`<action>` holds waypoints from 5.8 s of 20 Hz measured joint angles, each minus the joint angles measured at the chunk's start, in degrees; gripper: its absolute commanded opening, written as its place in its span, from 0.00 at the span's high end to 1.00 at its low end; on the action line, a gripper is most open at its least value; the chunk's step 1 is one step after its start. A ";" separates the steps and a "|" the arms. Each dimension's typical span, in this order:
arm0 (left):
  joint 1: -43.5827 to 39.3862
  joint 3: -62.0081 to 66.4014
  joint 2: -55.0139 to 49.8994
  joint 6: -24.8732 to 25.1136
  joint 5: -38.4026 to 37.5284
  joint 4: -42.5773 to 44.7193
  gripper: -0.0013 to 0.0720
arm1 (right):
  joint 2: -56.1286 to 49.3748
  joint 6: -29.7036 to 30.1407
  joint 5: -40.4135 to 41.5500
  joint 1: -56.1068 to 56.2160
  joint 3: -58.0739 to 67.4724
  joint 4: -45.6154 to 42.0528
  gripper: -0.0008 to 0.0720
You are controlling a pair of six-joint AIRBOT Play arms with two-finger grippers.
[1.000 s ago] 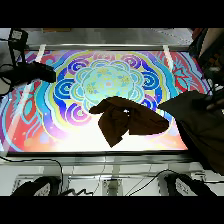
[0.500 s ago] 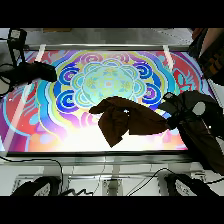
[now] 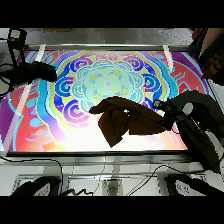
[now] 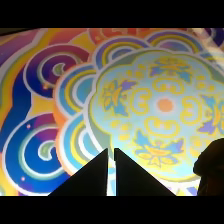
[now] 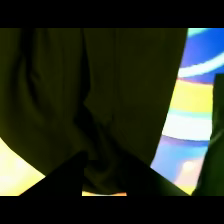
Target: Fold the clothes and pants, and hang the long-sleeved shirts on hangers.
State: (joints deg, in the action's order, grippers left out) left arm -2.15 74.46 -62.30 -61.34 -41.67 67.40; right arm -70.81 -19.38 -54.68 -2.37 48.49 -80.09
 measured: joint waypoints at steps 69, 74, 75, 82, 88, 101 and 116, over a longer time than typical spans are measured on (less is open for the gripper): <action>22.25 -9.35 19.71 -2.14 1.44 -10.10 0.97 | 16.59 -47.56 2.25 4.24 35.01 12.31 0.97; 28.20 -9.11 26.12 -1.38 8.37 -9.16 0.97 | 24.50 -48.98 -4.44 4.24 35.34 14.34 0.97; 28.61 -9.09 26.53 -1.03 8.83 -9.11 0.97 | 25.64 -49.66 -6.08 4.24 35.36 15.10 0.97; 26.36 -9.51 16.74 1.68 0.37 -8.74 0.97 | 21.84 -55.43 -12.55 4.24 30.16 15.43 0.97; 12.98 -9.99 -6.86 8.87 3.32 -8.92 0.95 | 3.85 -56.74 0.00 4.24 21.22 14.99 0.96; 12.46 -9.88 -11.61 10.78 9.33 -8.70 0.06 | -10.12 -56.81 -3.37 -8.92 17.92 14.36 0.45; 31.32 -14.34 -9.86 5.51 -23.71 -8.63 0.07 | -24.96 -45.42 -3.91 -11.50 11.28 38.82 0.61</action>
State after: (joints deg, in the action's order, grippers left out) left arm 29.17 60.12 -72.16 -55.83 -65.39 58.76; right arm -95.77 -64.79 -58.59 -13.87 59.77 -41.28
